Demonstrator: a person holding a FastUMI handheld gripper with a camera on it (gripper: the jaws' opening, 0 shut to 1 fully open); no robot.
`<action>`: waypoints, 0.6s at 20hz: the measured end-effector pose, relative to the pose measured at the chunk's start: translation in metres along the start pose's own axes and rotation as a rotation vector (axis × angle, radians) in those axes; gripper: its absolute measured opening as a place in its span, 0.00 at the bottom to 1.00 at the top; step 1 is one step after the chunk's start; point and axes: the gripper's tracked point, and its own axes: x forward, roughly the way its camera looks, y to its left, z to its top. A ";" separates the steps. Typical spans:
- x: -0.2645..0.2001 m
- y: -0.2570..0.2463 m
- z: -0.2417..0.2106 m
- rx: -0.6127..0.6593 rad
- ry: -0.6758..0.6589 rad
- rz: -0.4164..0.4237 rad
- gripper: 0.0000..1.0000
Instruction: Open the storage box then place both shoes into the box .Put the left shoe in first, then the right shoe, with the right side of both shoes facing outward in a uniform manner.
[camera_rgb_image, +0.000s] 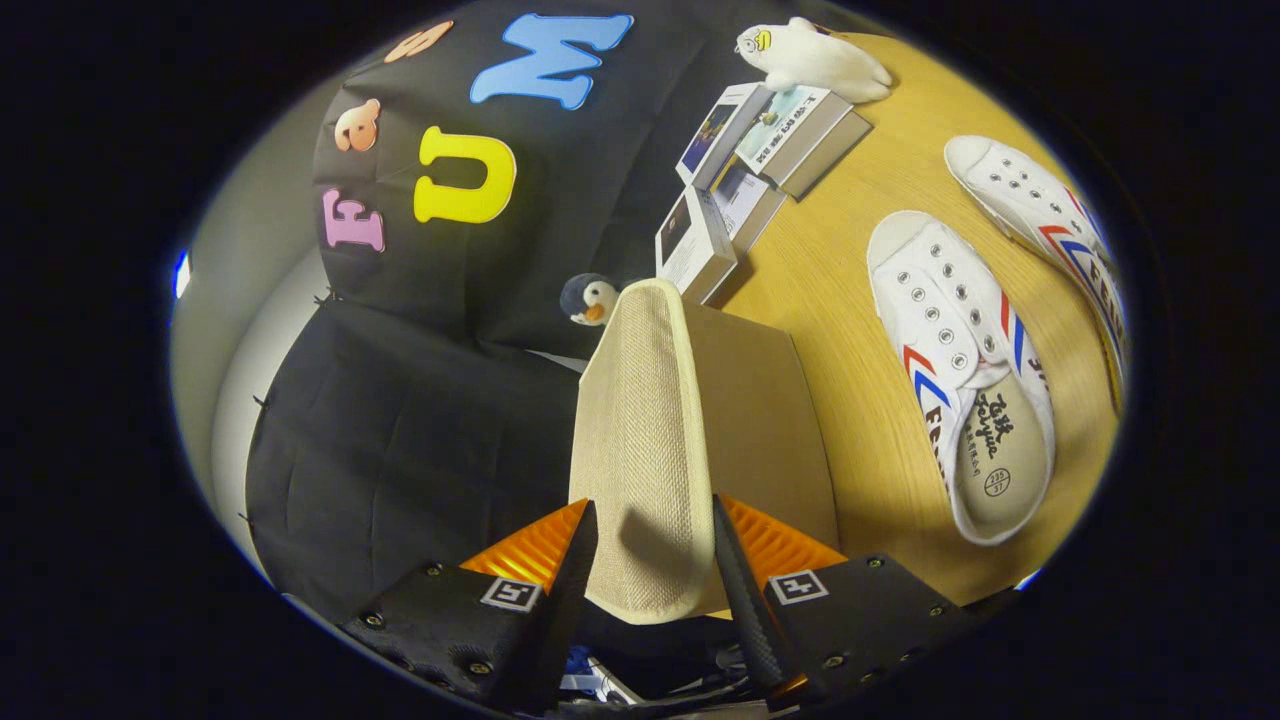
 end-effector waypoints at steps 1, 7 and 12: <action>-0.005 -0.003 0.007 0.007 -0.012 -0.003 0.51; -0.011 0.019 0.017 0.025 -0.022 0.042 0.05; -0.018 0.068 0.022 -0.043 0.001 0.109 0.01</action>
